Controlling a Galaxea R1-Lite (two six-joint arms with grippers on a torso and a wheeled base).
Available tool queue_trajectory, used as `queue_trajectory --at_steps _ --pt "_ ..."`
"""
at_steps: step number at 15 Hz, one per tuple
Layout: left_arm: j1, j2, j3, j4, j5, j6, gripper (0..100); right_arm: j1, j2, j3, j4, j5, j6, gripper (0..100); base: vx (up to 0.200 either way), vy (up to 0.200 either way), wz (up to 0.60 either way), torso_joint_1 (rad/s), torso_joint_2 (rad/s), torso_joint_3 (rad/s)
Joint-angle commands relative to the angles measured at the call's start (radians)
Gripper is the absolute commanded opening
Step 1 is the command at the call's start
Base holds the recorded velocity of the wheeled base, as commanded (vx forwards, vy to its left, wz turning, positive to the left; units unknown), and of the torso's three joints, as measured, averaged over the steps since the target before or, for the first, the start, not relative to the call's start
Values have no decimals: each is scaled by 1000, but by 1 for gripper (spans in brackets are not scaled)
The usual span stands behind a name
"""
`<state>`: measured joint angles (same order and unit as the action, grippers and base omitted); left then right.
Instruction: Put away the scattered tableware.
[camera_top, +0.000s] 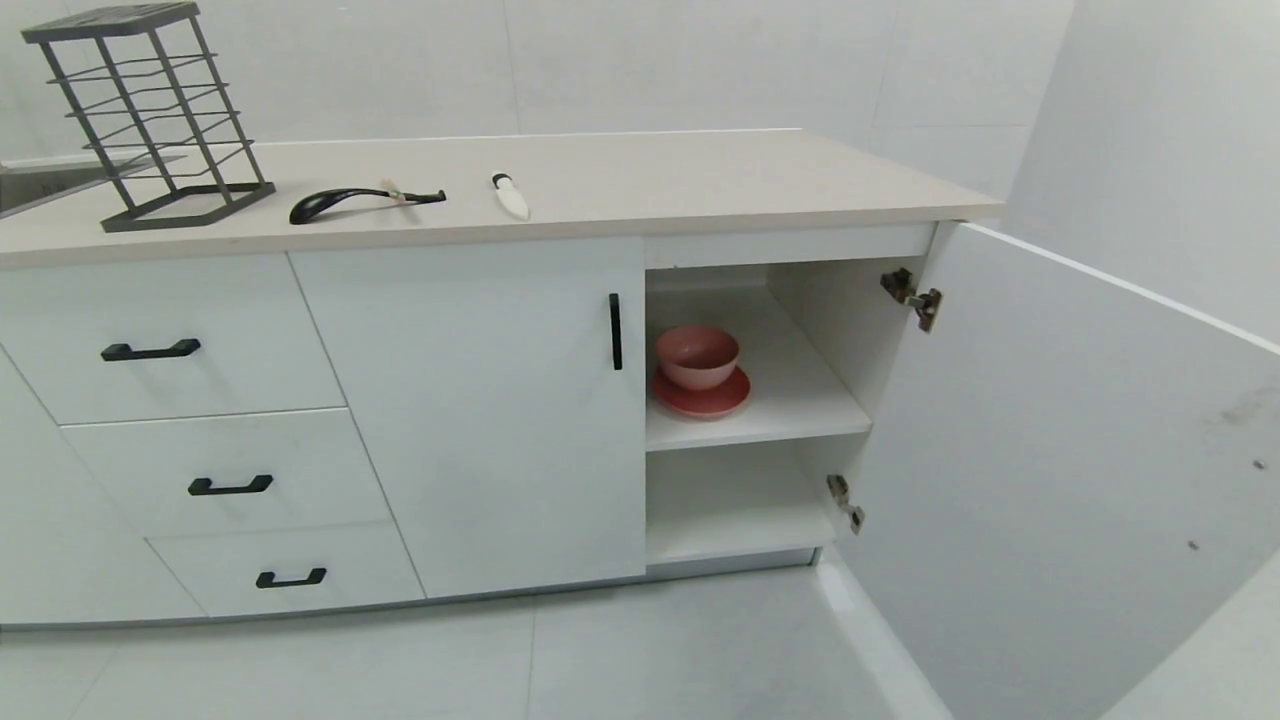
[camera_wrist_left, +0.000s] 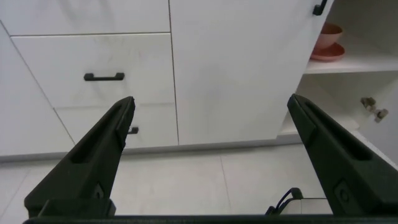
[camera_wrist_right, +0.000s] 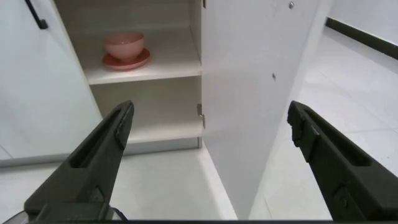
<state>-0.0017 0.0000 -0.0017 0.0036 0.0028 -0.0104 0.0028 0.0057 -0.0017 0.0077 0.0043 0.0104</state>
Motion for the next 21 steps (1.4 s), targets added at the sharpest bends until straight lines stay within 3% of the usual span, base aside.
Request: queue_trajectory --at_steps 1,2,3,21 --pt "0 0 0 1 0 0 100 -1 2 0 0 0 0 100 0 -200 0 2 2 2" --pt "0 0 0 1 0 0 100 -1 2 0 0 0 0 100 0 -200 0 2 2 7" --pt "0 0 0 1 0 0 100 -1 2 0 0 0 0 0 0 -200 0 2 2 -2" --pt "0 0 0 -1 8 -20 100 -1 2 0 0 10 -7 0 0 -200 0 2 3 2"
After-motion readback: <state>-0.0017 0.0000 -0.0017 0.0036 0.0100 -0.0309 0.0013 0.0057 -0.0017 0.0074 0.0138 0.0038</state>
